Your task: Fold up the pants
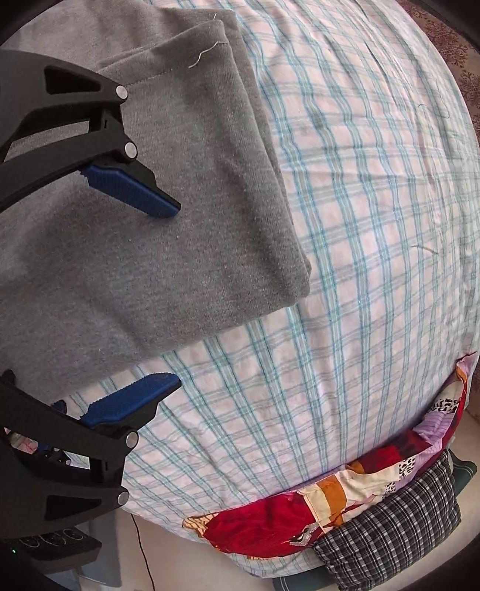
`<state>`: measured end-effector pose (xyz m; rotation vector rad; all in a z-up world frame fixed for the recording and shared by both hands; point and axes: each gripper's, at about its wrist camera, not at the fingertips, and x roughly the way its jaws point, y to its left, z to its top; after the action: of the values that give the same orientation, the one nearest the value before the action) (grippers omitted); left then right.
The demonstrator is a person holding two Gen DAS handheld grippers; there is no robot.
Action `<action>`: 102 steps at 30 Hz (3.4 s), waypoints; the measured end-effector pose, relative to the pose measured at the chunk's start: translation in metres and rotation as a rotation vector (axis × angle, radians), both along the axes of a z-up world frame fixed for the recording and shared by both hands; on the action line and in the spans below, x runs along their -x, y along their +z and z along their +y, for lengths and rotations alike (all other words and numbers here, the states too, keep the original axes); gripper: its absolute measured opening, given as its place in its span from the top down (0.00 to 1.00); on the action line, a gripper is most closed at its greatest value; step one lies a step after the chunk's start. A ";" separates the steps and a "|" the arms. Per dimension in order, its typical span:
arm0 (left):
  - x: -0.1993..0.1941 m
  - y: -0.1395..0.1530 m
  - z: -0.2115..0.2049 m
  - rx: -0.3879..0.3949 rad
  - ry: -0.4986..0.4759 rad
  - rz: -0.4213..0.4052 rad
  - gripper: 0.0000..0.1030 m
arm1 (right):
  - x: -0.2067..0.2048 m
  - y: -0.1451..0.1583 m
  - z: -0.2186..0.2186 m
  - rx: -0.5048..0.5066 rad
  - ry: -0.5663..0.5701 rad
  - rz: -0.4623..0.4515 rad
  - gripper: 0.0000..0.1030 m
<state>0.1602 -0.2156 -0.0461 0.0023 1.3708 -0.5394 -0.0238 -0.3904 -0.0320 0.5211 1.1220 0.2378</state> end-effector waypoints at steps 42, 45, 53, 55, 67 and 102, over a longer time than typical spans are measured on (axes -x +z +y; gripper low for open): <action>-0.016 0.067 0.075 0.077 0.008 -0.025 0.76 | 0.022 0.098 0.105 0.038 0.386 -0.396 0.77; -0.015 0.082 0.113 0.163 0.067 -0.027 0.77 | 0.023 0.110 0.125 0.045 0.440 -0.428 0.77; -0.004 0.108 0.218 0.319 0.200 -0.047 0.78 | 0.020 0.136 0.184 0.044 0.575 -0.485 0.77; -0.002 0.108 0.243 0.352 0.227 -0.045 0.78 | 0.017 0.140 0.201 0.040 0.609 -0.489 0.77; 0.018 0.072 0.376 0.419 0.353 -0.040 0.78 | 0.001 0.126 0.322 0.041 0.841 -0.456 0.77; 0.073 0.021 0.490 0.164 0.555 -0.112 0.59 | -0.052 0.105 0.330 -0.063 0.835 -0.366 0.56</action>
<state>0.0870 0.2742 -0.0247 -0.4618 1.1490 -0.1779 0.0284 -0.0604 0.0734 0.0265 0.9189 1.0531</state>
